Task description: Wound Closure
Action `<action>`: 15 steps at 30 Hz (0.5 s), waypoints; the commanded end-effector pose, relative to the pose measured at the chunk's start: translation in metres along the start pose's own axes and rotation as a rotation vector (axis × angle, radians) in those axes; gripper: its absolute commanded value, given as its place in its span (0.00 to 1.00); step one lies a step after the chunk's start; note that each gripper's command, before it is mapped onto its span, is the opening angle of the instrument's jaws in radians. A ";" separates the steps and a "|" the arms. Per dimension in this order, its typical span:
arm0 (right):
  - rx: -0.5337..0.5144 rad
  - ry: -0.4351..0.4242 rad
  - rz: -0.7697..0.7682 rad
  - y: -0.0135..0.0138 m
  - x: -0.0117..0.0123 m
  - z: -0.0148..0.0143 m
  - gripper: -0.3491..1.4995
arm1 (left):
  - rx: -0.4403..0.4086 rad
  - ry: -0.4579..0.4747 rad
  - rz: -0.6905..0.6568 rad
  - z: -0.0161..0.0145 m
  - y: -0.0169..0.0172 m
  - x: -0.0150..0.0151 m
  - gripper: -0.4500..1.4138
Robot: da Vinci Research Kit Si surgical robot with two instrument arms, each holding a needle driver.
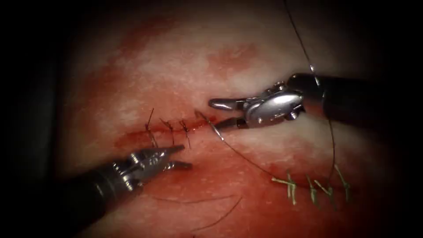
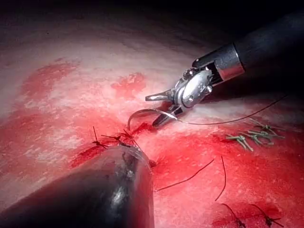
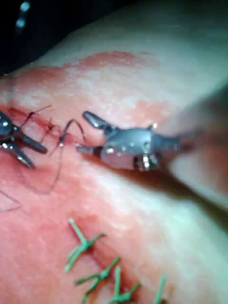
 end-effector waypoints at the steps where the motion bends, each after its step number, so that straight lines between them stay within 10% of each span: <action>1: -0.007 0.009 -0.001 0.0002 0.0001 0.0012 0.73 | -0.001 0.001 0.001 0.0007 -0.0001 0.0002 0.36; 15: -0.021 0.065 0.003 0.0009 0.0008 0.0027 0.69 | -0.001 0.001 0.001 0.0007 -0.0001 0.0001 0.37</action>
